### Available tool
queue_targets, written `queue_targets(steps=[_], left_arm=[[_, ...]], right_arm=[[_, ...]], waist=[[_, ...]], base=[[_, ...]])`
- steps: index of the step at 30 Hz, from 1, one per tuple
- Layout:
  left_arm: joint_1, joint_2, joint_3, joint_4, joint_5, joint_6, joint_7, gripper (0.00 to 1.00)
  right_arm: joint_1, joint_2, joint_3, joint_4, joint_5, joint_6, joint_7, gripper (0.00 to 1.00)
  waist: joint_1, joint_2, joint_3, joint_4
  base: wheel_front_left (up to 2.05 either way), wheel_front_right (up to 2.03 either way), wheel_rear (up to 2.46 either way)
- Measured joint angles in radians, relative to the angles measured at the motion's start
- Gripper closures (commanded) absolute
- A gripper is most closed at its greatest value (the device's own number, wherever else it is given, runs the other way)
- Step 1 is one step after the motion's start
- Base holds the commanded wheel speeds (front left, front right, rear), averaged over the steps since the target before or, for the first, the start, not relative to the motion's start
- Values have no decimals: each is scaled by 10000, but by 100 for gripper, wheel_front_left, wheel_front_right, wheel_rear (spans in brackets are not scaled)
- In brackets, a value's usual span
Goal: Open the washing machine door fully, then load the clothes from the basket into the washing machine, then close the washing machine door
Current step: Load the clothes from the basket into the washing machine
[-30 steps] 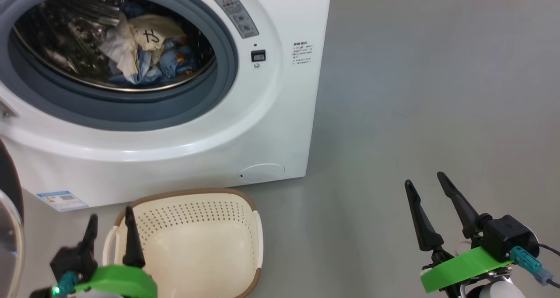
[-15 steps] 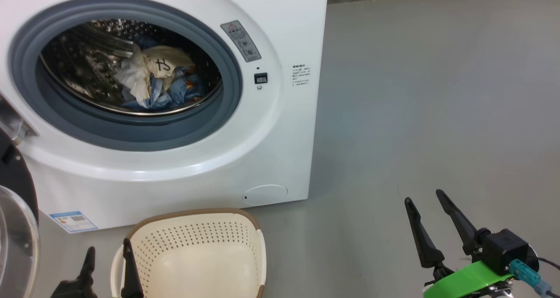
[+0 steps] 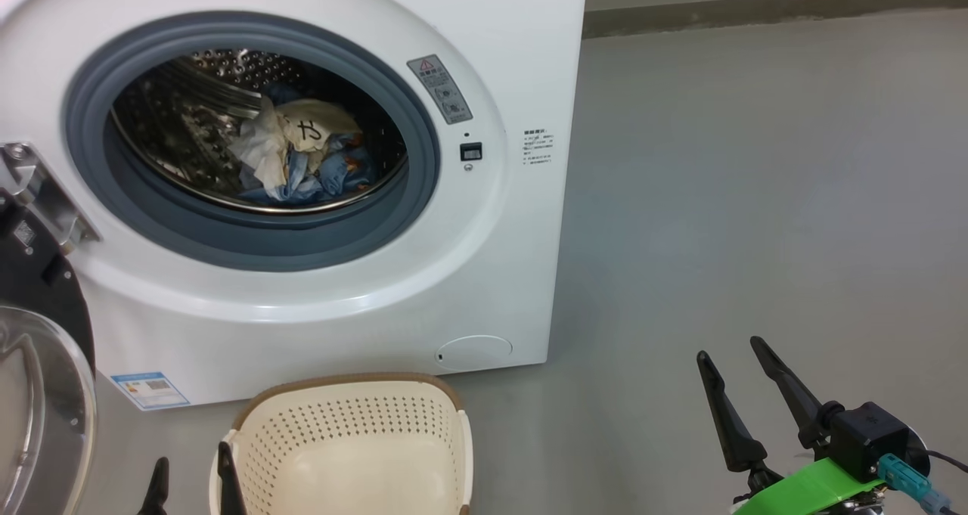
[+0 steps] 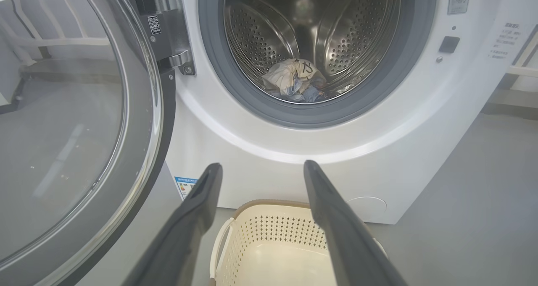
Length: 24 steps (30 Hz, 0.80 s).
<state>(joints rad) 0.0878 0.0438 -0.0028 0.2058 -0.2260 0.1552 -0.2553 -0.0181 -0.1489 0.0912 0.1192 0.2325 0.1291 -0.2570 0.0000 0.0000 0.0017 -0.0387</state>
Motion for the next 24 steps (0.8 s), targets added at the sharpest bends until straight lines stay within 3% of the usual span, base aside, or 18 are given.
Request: queue_targets(steps=[24], left_arm=[[373,0,-73,-221,38,136,0,0]], right_arm=[[131,-52,127,48,86,0,0,0]], waist=[[0,0,-160,-36]], base=[[0,0,0]])
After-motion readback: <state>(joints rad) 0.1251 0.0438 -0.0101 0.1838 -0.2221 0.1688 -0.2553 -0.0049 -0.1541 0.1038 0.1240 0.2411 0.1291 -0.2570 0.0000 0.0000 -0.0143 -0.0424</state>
